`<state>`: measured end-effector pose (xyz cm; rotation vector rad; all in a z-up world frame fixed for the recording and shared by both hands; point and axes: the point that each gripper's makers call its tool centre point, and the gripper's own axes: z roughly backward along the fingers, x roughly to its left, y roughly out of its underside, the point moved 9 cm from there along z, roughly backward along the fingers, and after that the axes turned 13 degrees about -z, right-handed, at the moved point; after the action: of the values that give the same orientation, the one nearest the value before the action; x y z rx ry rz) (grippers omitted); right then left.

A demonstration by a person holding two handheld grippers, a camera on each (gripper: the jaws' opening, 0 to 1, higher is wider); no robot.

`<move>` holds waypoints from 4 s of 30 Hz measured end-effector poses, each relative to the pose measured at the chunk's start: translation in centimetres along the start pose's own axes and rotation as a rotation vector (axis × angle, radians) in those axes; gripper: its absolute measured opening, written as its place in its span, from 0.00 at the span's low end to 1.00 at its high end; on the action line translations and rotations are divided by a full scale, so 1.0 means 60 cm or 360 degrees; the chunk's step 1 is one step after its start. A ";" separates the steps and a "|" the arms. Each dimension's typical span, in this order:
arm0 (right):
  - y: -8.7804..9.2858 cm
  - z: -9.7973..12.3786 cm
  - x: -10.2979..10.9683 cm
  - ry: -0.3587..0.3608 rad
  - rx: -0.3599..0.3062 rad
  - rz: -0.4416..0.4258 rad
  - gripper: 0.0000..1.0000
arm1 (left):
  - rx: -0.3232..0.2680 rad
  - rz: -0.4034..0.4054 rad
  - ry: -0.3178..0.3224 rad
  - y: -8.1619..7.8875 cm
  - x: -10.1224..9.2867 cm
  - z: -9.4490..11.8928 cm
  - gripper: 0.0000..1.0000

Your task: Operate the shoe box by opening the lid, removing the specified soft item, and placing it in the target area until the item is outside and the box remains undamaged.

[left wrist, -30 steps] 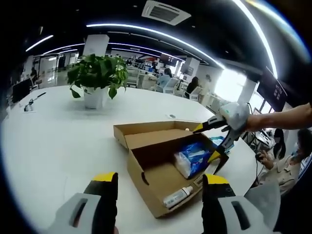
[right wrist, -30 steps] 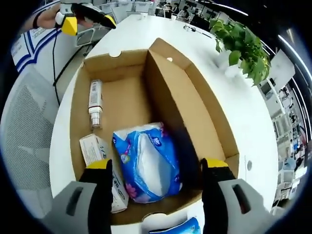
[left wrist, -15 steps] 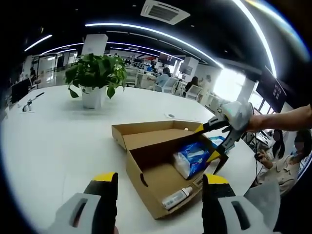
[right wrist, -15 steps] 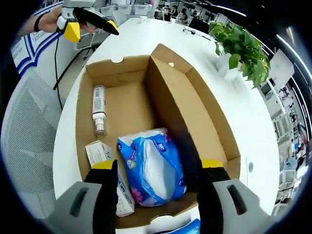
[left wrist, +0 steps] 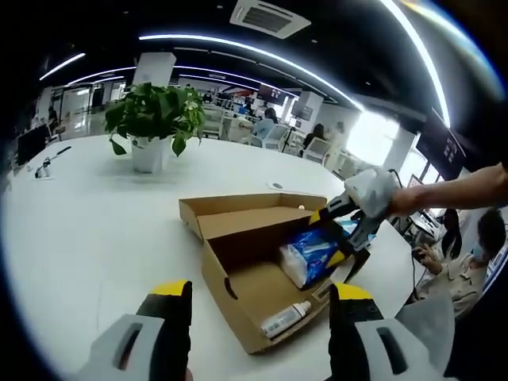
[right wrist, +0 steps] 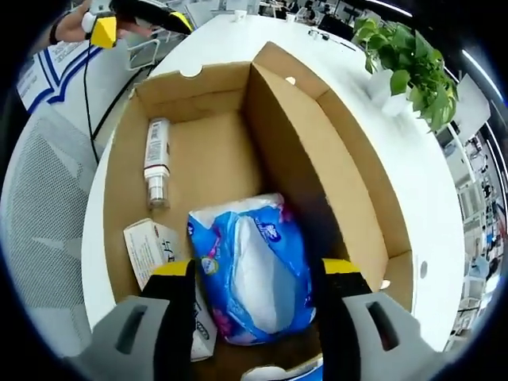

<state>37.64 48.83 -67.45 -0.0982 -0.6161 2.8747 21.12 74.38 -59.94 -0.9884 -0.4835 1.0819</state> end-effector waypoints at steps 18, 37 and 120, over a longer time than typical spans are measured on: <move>0.019 -0.049 0.001 -0.0072 0.0283 0.0175 0.59 | 0.0007 0.0015 -0.0017 0.003 0.008 0.009 0.72; 0.014 -0.020 0.031 -0.0112 0.0219 0.0136 0.27 | -0.0023 -0.0001 0.0001 -0.011 0.005 0.001 0.71; 0.411 0.328 -0.031 0.0432 0.0242 -0.0004 0.28 | -0.0033 -0.0190 0.0102 -0.091 -0.130 -0.041 0.71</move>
<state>32.96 18.61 -59.65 -0.4542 -0.3450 2.8231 22.43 65.67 -55.54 -0.9970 -0.4960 0.9371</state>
